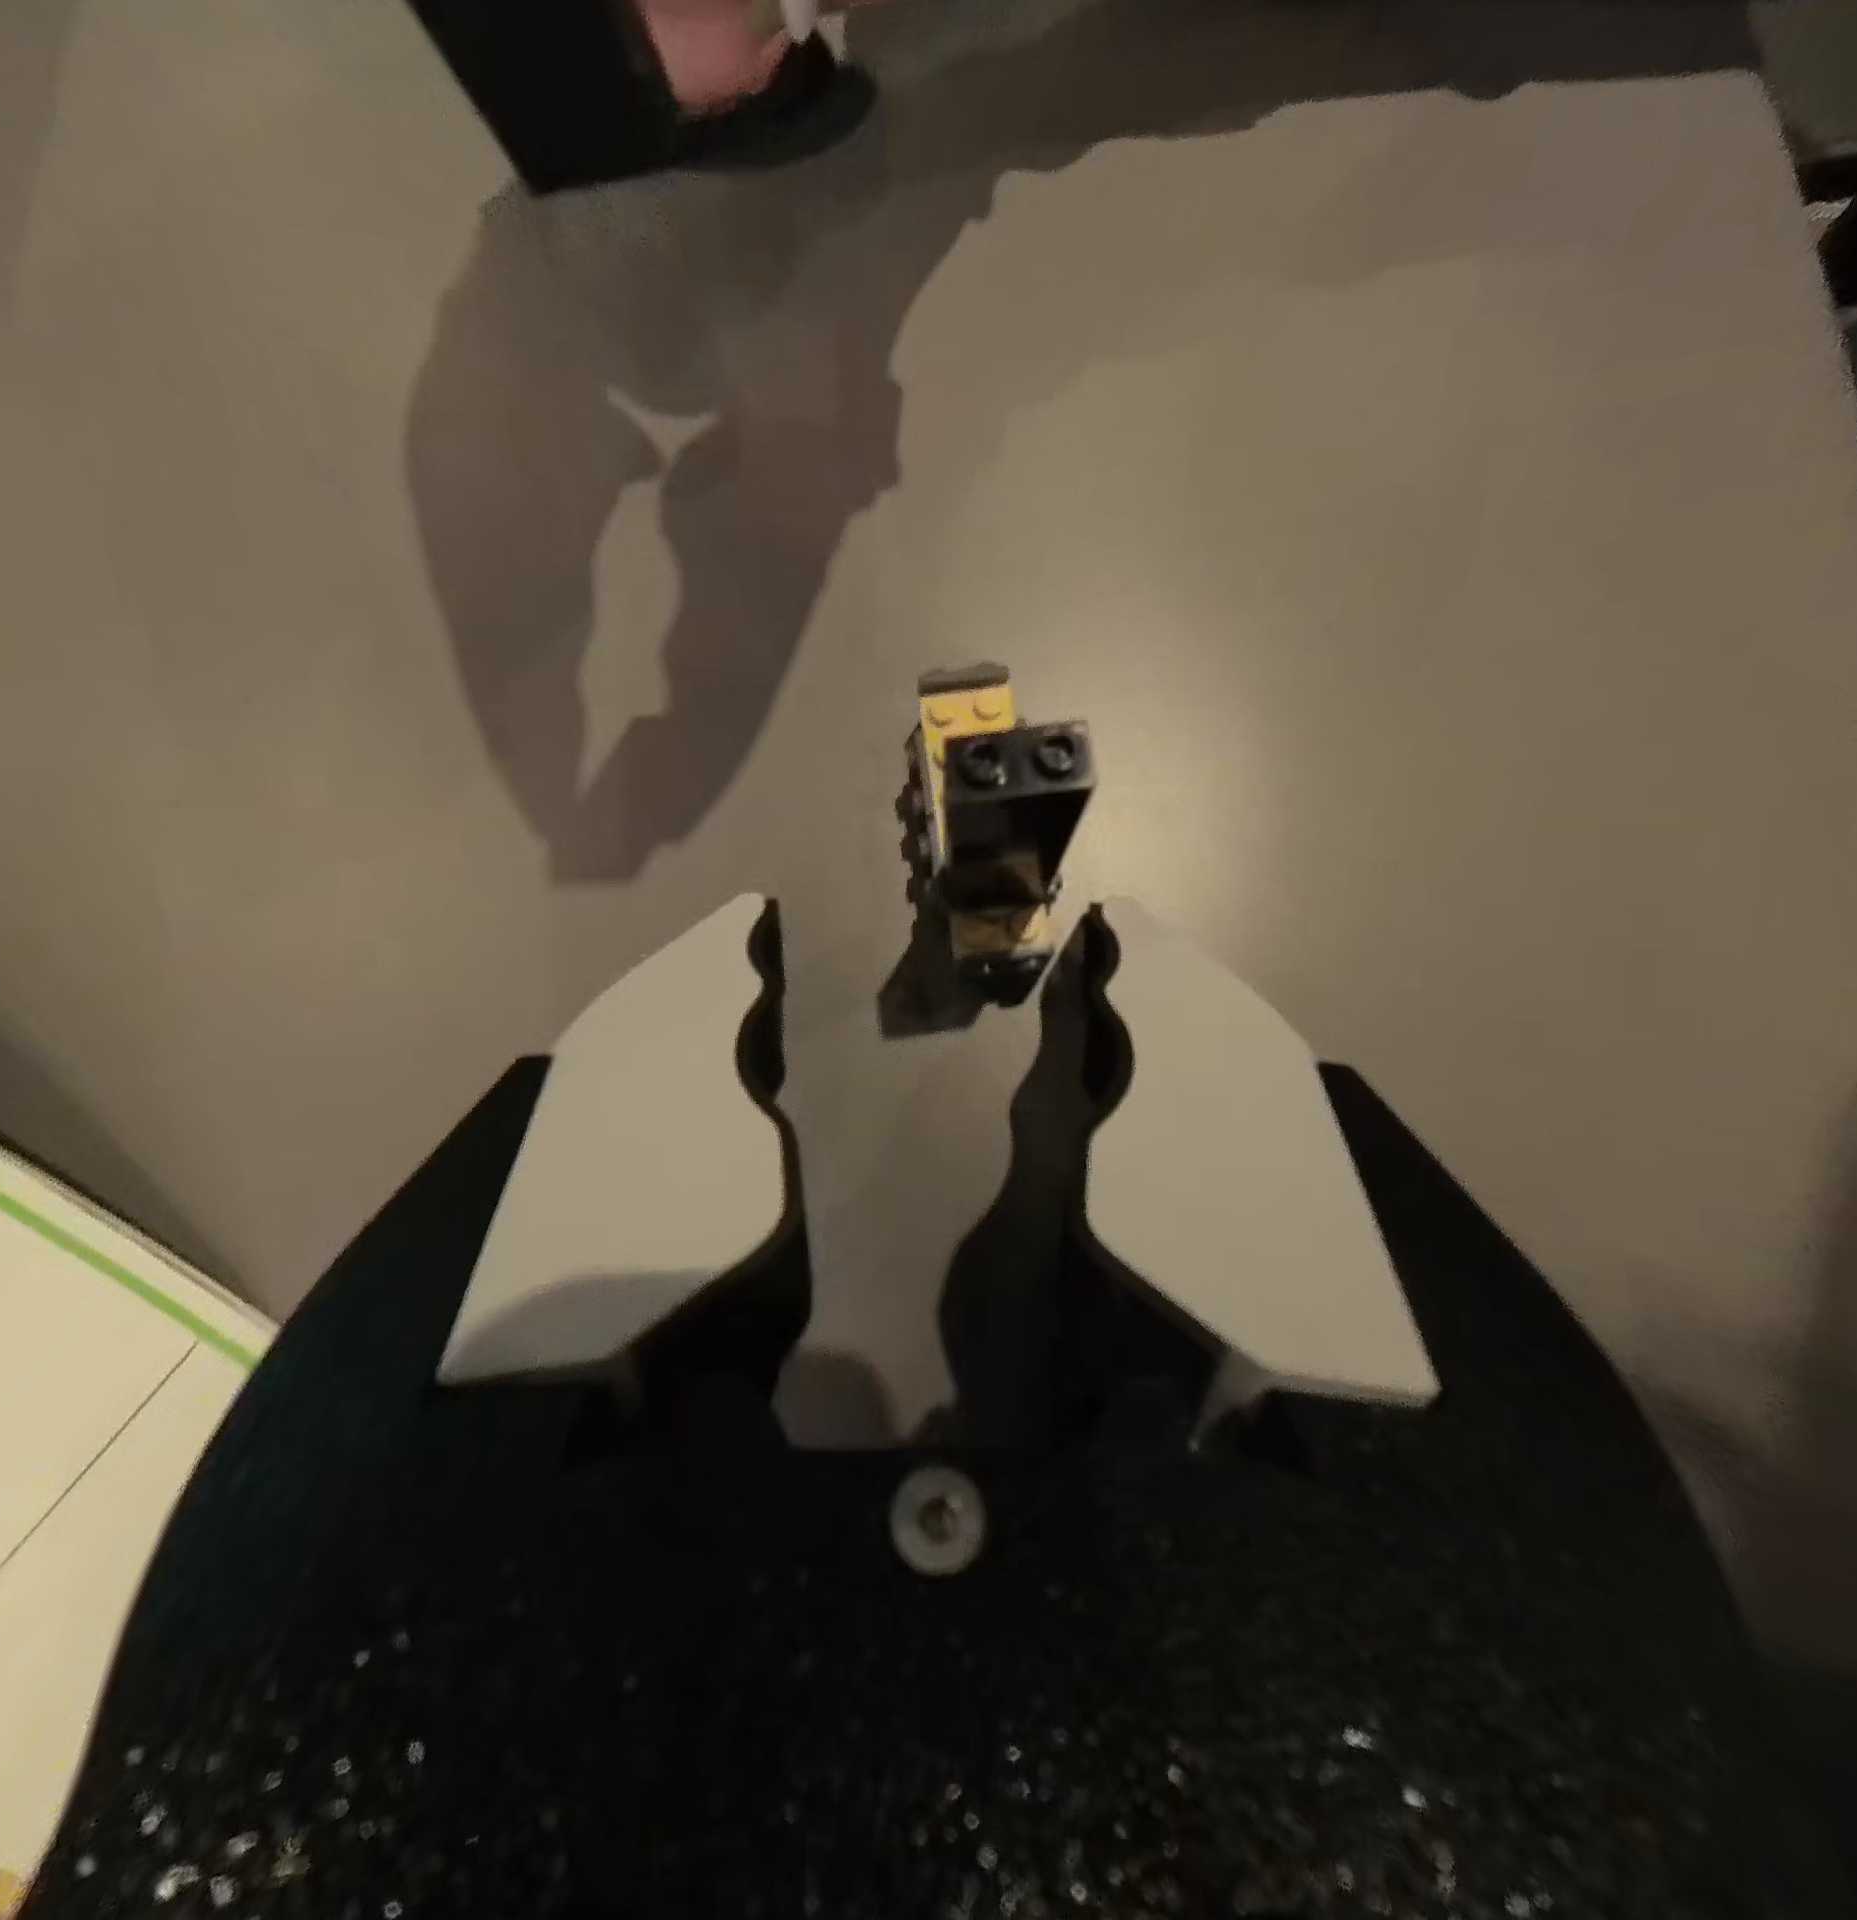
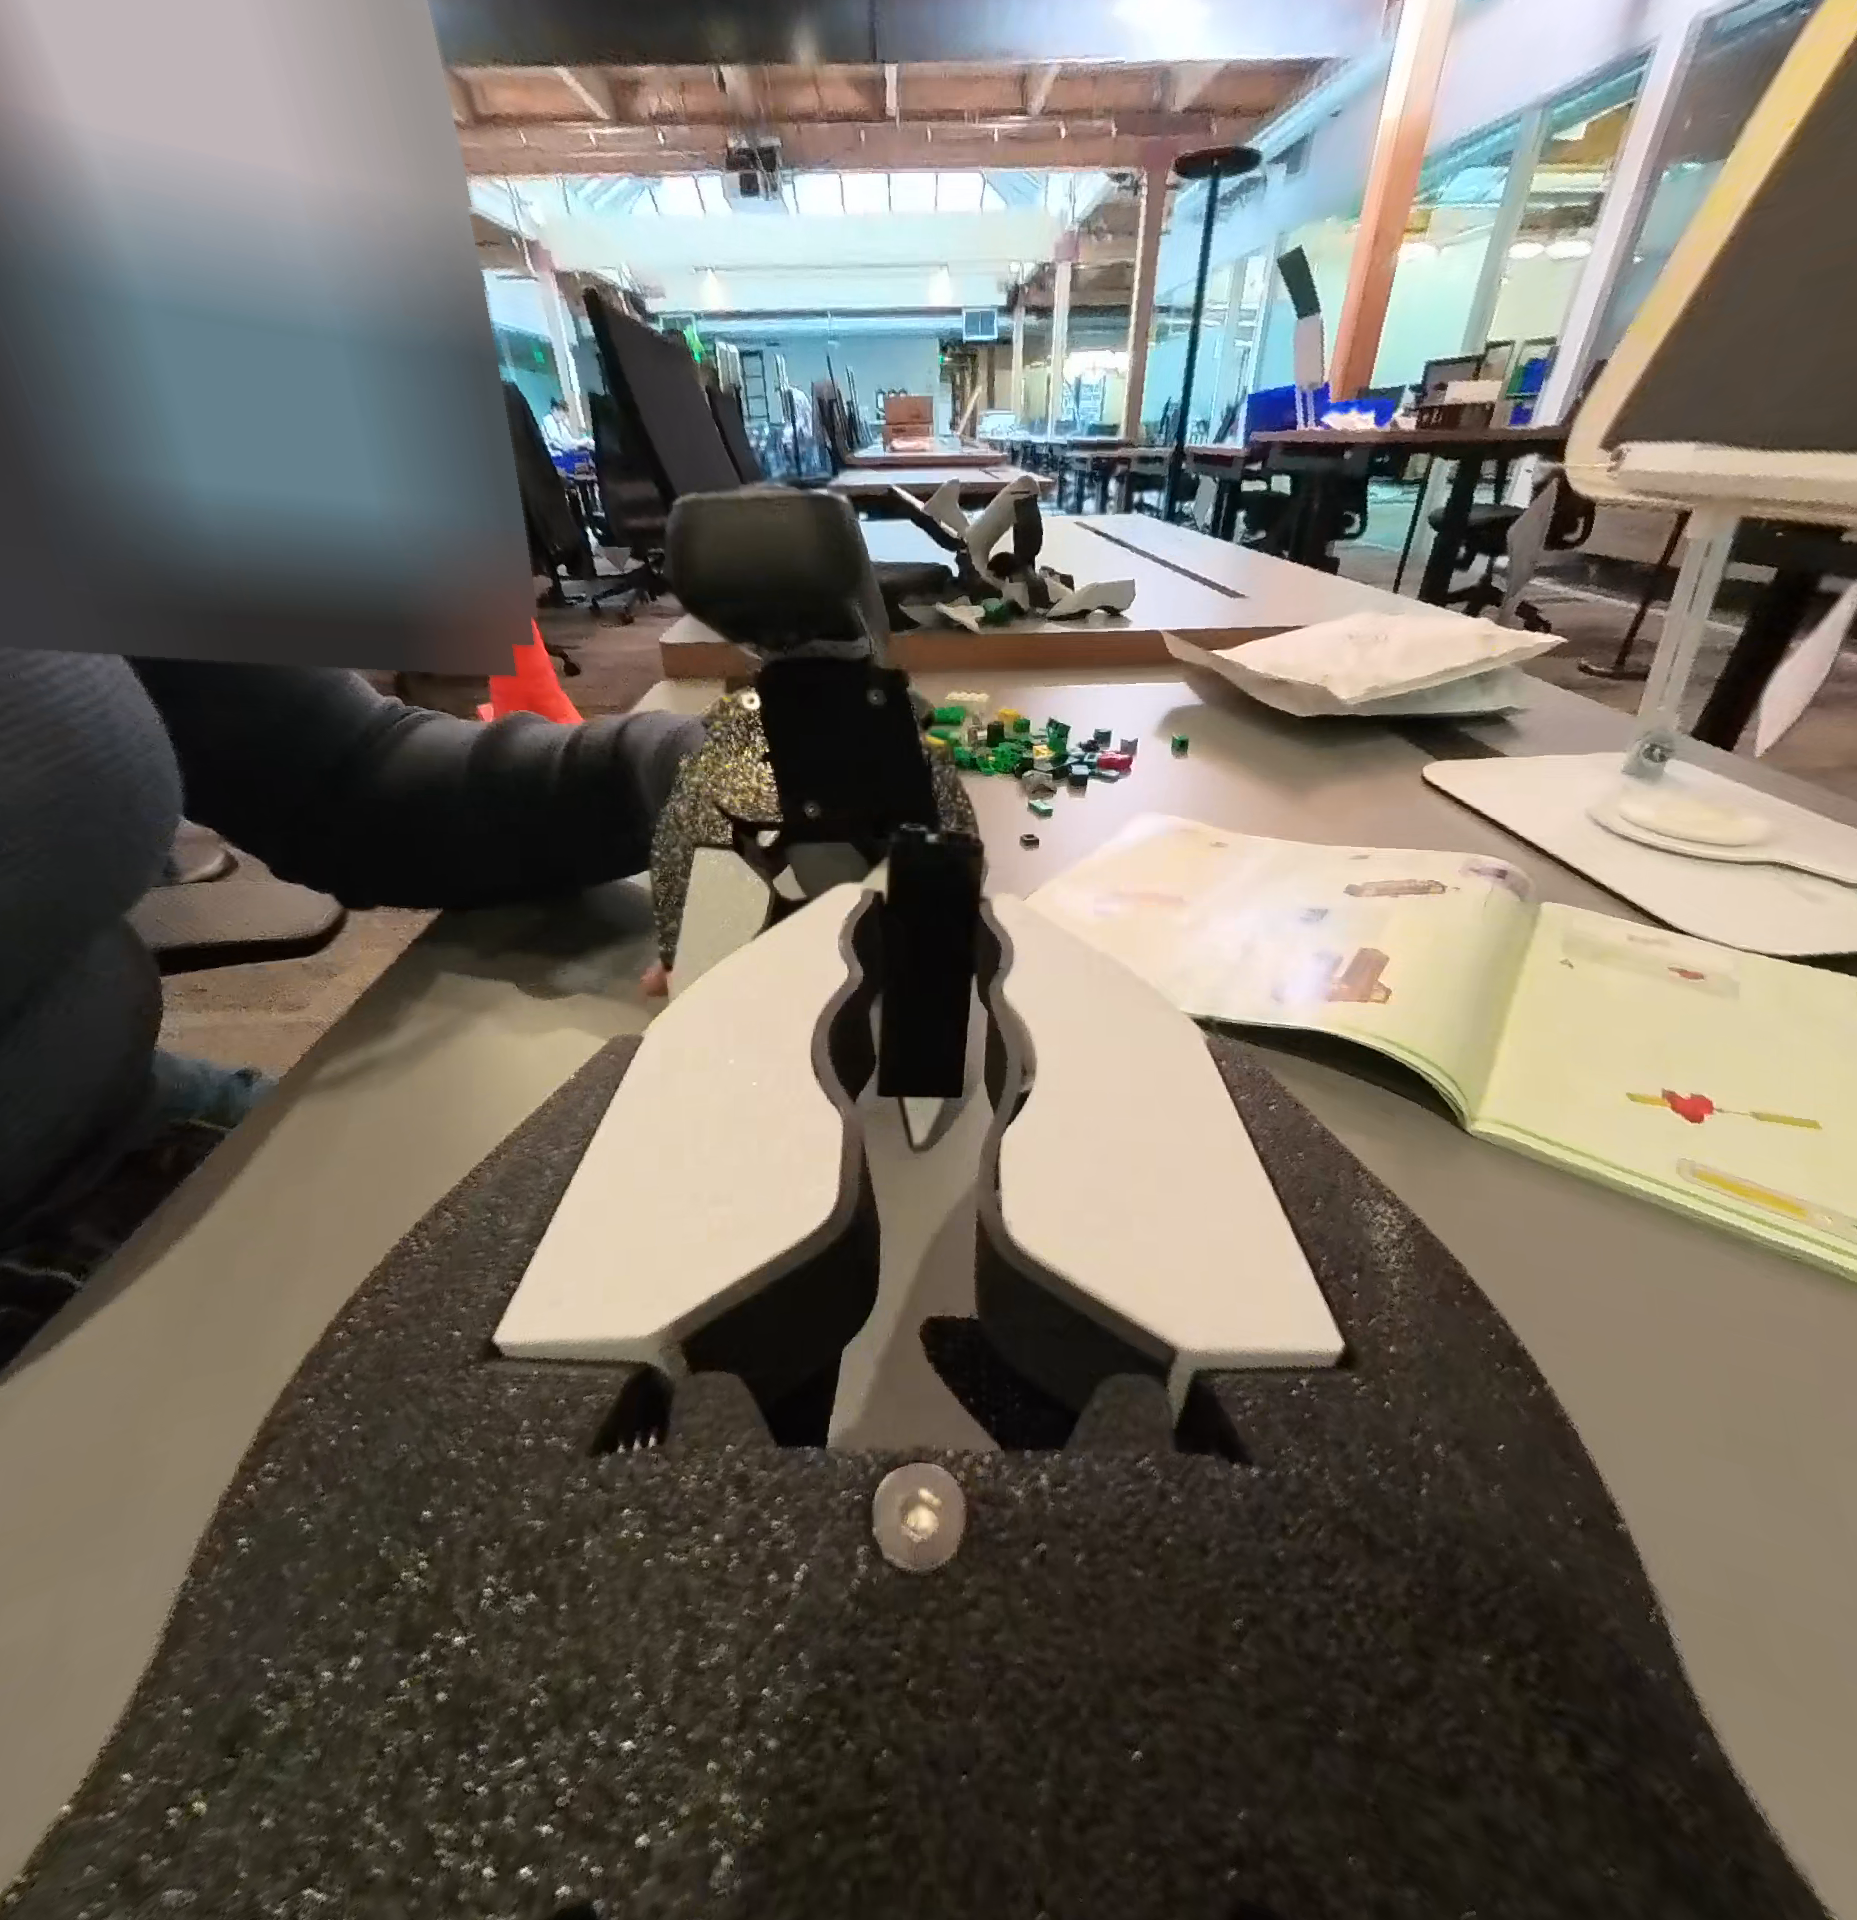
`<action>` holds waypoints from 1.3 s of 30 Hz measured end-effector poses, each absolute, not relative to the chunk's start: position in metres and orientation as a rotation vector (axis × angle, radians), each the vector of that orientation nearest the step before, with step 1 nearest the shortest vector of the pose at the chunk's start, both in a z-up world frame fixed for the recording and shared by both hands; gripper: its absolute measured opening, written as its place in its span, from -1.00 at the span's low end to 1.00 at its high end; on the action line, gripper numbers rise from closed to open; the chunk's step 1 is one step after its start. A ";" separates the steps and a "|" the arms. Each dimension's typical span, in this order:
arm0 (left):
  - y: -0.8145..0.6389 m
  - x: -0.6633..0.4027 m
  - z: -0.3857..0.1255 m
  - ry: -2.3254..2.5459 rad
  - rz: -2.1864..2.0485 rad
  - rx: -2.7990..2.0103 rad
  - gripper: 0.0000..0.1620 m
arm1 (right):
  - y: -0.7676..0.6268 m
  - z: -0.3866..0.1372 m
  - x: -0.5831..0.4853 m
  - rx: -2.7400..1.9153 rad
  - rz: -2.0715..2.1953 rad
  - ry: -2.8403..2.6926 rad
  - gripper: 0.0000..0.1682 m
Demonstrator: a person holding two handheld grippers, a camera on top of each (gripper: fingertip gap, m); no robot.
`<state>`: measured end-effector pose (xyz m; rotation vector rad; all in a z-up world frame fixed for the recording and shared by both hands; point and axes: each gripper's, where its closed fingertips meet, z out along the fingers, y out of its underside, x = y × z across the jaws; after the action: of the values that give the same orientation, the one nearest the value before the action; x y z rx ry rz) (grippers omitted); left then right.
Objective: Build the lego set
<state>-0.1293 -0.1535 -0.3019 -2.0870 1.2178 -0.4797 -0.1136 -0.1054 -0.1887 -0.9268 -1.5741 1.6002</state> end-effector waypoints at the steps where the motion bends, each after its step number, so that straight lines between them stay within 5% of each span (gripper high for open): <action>1: -0.154 -0.133 -0.302 1.217 -0.466 -2.096 -0.29 | -0.105 -0.189 -0.113 -0.924 1.605 -1.570 -0.81; 7: -0.161 -0.163 -0.284 0.975 -0.431 -2.139 -0.14 | -0.107 -0.162 -0.106 -0.831 1.705 -1.441 -0.81; 13: -0.170 -0.143 -0.192 0.641 -0.314 -1.832 -0.25 | -0.131 -0.133 -0.098 -0.689 1.733 -1.424 -0.81; 19: -0.145 -0.099 -0.173 0.616 -0.261 -1.803 -0.02 | -0.158 -0.122 -0.096 -0.601 1.777 -1.457 -0.81; 29: -0.144 -0.070 -0.147 0.582 -0.410 -1.667 -0.77 | -0.167 -0.107 -0.084 -0.526 1.790 -1.446 -0.81; 39: -0.151 -0.076 -0.157 0.783 -0.239 -1.764 -0.79 | -0.167 -0.118 -0.078 -0.542 1.672 -1.570 -0.81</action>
<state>-0.0764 -0.1506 -0.1574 -1.7640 0.7834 -0.2386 -0.0780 -0.1672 -0.1181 -0.5416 -1.5702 1.6716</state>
